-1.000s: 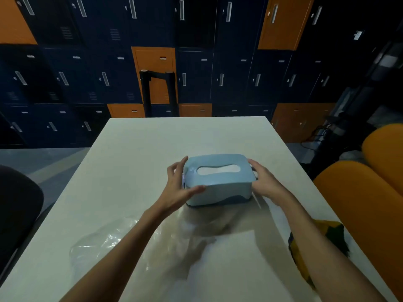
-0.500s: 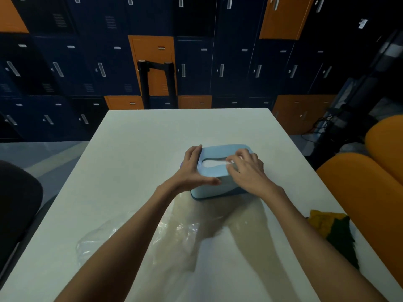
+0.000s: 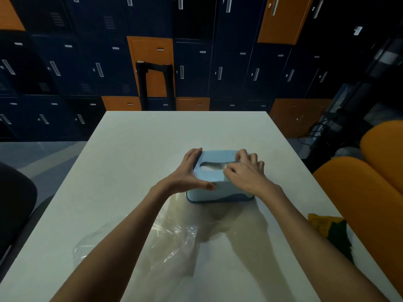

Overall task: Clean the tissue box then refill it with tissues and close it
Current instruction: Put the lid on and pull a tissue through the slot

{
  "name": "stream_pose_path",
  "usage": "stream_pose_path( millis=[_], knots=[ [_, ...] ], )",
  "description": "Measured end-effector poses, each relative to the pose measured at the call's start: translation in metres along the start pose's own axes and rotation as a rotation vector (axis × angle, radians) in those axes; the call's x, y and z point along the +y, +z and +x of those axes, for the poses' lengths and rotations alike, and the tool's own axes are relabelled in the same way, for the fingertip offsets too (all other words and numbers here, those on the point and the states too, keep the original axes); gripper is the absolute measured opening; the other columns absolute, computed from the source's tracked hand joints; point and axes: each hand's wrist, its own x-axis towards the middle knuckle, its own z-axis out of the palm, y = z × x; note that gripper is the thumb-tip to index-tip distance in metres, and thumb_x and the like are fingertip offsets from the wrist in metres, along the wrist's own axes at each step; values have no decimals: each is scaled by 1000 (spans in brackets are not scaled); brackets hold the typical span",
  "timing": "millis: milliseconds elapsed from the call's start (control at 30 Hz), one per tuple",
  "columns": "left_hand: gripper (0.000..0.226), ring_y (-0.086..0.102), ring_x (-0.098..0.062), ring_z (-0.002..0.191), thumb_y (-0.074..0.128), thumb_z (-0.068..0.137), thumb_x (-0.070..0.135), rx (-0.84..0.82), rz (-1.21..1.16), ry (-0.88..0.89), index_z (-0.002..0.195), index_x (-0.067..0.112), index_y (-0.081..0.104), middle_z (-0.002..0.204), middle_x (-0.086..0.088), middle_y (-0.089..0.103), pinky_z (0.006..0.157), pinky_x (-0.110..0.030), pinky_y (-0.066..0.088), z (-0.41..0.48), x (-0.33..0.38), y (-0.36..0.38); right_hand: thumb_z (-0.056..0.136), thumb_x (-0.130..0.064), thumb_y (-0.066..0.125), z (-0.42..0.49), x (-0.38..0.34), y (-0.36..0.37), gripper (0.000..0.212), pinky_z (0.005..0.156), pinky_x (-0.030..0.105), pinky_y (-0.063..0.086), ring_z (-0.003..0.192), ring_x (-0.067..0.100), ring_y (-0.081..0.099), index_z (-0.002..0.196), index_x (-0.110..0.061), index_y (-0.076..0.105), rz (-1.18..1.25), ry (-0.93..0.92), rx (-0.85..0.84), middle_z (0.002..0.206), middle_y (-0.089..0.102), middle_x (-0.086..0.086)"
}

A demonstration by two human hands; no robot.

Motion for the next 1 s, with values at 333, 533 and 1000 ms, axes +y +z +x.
stream_pose_path(
  millis=[333,533,1000],
  knots=[
    [120,24,-7,129,82,56,49,-20,13,-1,151,27,11,149,19,11,112,-31,33,3,-3,0,86,-25,64,12,-3,9,17,89,37,38,103,28,48,85,-10,72,209,233,365,109,48,10],
    [119,24,-7,129,79,56,47,-21,7,19,151,24,11,150,15,10,106,-23,32,1,0,-1,83,-48,66,22,-12,8,37,93,40,35,112,28,37,89,-13,74,84,290,292,133,39,9],
    [120,23,-6,130,82,57,45,-21,3,0,152,24,10,149,19,10,109,-25,32,2,-3,-1,96,-54,24,15,6,16,37,108,62,4,141,33,-2,107,-39,55,27,68,-76,159,-7,2]
  ],
)
